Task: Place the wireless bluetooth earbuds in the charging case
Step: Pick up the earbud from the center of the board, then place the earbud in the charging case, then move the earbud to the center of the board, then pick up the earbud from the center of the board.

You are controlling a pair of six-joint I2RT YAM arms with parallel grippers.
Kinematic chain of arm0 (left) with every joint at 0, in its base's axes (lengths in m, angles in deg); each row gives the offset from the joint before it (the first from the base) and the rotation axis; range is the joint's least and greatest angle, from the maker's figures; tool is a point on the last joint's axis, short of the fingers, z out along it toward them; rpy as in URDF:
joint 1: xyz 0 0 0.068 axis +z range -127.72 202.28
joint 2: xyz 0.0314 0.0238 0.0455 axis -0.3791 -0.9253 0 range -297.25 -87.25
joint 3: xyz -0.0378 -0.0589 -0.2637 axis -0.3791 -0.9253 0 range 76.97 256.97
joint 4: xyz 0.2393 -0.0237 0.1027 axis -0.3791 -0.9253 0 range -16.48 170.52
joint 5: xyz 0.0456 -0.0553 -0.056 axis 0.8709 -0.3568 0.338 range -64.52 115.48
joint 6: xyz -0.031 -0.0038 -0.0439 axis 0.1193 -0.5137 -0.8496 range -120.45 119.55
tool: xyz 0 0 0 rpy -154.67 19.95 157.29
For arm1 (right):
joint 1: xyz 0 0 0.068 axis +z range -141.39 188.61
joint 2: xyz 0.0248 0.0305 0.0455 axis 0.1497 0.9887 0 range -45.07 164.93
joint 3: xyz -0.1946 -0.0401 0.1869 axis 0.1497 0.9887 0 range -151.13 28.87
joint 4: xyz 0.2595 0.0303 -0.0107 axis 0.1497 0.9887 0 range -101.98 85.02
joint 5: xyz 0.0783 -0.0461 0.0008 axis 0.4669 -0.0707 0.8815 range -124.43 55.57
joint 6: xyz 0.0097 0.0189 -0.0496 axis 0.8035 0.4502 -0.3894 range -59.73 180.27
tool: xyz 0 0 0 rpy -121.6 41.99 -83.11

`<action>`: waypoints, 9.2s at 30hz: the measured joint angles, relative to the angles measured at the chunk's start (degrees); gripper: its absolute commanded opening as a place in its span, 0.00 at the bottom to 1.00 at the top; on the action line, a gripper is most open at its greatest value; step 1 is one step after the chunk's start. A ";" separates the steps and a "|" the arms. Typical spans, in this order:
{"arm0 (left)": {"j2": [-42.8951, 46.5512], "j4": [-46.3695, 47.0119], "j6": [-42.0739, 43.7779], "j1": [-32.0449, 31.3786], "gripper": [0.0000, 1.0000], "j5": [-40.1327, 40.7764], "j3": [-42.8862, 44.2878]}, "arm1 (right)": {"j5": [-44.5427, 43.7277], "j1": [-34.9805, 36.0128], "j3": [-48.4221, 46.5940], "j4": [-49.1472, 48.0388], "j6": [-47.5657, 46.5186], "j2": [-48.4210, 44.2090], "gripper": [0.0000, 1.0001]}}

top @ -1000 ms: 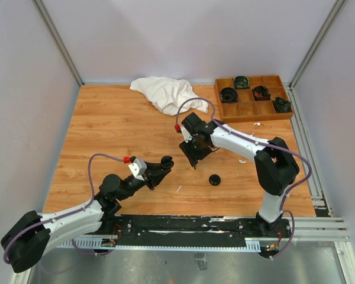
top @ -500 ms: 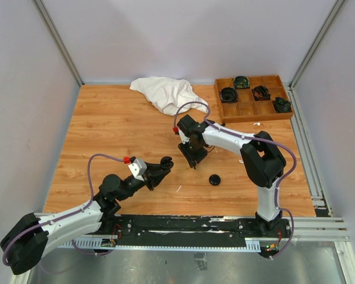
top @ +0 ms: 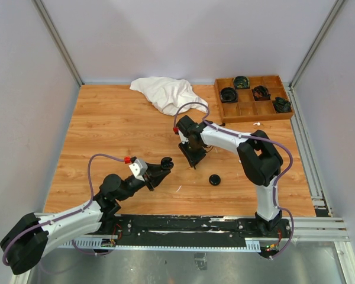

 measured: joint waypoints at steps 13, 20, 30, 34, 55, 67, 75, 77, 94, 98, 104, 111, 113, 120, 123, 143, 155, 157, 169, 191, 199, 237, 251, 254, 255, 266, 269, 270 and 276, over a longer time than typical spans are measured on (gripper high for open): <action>-0.13 0.17 -0.11 0.00 0.00 0.13 0.00 | -1.05 0.00 1.05 -0.55 0.00 -1.01 0.21; -0.76 0.98 -0.55 0.00 0.00 1.05 0.00 | -1.77 0.00 4.57 -2.34 0.17 -9.01 0.21; -3.52 7.50 -0.70 0.00 0.00 3.08 0.00 | -6.12 1.22 12.02 -10.82 0.39 -28.76 0.21; -4.94 10.64 -0.11 0.00 0.00 3.08 0.02 | -8.04 3.17 14.84 -14.58 0.22 -35.50 0.21; -6.93 19.67 6.05 0.00 0.02 -1.18 2.47 | -12.50 19.47 24.81 -36.61 -5.75 -54.38 0.20; -7.23 19.69 6.62 0.00 0.01 -2.40 2.86 | -15.10 24.87 25.92 -43.28 -8.07 -52.96 0.20; -7.45 20.04 6.56 0.00 0.01 -2.60 2.91 | -16.09 25.90 25.92 -44.65 -8.07 -50.86 0.20; -7.45 20.22 6.54 0.00 0.01 -2.60 2.91 | -16.22 26.08 25.92 -44.85 -8.07 -50.42 0.19; -7.52 20.92 5.07 0.00 0.01 -1.64 2.91 | -17.86 26.93 25.92 -46.31 -8.04 -47.71 0.24; -7.54 20.92 4.83 0.00 0.01 -1.18 2.91 | -18.60 27.10 25.92 -46.42 -8.07 -47.67 0.28; -7.61 21.84 4.63 0.00 0.01 -0.55 2.91 | -19.06 27.43 25.92 -46.36 -8.07 -47.67 0.43; -7.63 22.03 4.59 0.00 0.01 0.22 2.89 | -20.55 27.43 25.92 -46.01 -8.35 -48.09 0.51; -7.72 22.03 4.52 0.00 0.01 0.68 2.86 | -21.20 27.43 25.92 -45.68 -8.94 -48.70 0.53; -8.48 21.81 3.48 0.00 0.00 2.34 2.34 | -22.25 26.36 25.18 -41.22 -10.88 -51.23 0.60; -8.79 21.66 2.93 0.00 0.00 2.86 2.23 | -22.47 24.06 25.05 -39.01 -11.32 -52.13 0.61; -7.28 18.14 1.86 0.00 0.00 3.21 1.49 | -22.53 -9.97 26.93 -34.12 -0.63 -40.28 0.59; -7.28 18.05 0.59 0.00 0.00 2.84 1.14 | -24.17 -19.80 28.09 -45.29 14.78 -21.18 0.54; -7.28 18.01 0.46 0.00 0.00 2.84 0.81 | -24.87 -20.35 27.67 -47.23 16.68 -17.90 0.52; -7.28 17.29 0.22 0.00 0.00 2.84 0.52 | -27.63 -21.86 21.03 -55.56 21.18 -5.73 0.46; -3.37 13.84 0.61 0.00 0.00 2.99 0.50 | -28.37 -22.95 12.94 -49.99 24.22 0.94 0.32; -0.68 12.00 0.59 0.00 0.00 3.06 0.50 | -27.61 -22.95 12.74 -48.85 25.24 0.81 0.23; 4.76 6.34 0.59 0.00 0.01 3.96 0.50 | -2.69 -8.92 21.92 -25.31 6.40 -14.34 0.26; 4.90 5.81 0.20 0.00 0.01 2.93 0.50 | -1.64 -7.04 21.90 -14.78 -2.23 -17.33 0.38; 4.90 5.68 0.00 0.00 0.01 2.89 0.50 | -2.32 -7.02 21.70 -13.86 -2.43 -17.92 0.41; 4.90 5.68 -0.07 0.00 0.01 2.86 0.50 | -2.34 -6.95 21.57 -13.62 -2.40 -17.92 0.42; 4.90 5.49 -0.11 0.00 0.01 2.80 0.50 | -0.59 -6.67 18.88 -12.90 -2.86 -17.55 0.37; 4.90 5.27 -0.11 0.00 0.01 2.78 0.50 | -0.33 -6.67 17.94 -12.94 -3.37 -16.41 0.35; 4.90 5.25 -0.11 0.00 0.01 2.78 0.50 | -0.28 -6.67 17.77 -13.00 -3.48 -15.98 0.35; 4.85 5.25 -0.11 0.00 0.01 2.78 0.50 | -0.28 -6.67 17.66 -12.90 -4.39 -14.14 0.34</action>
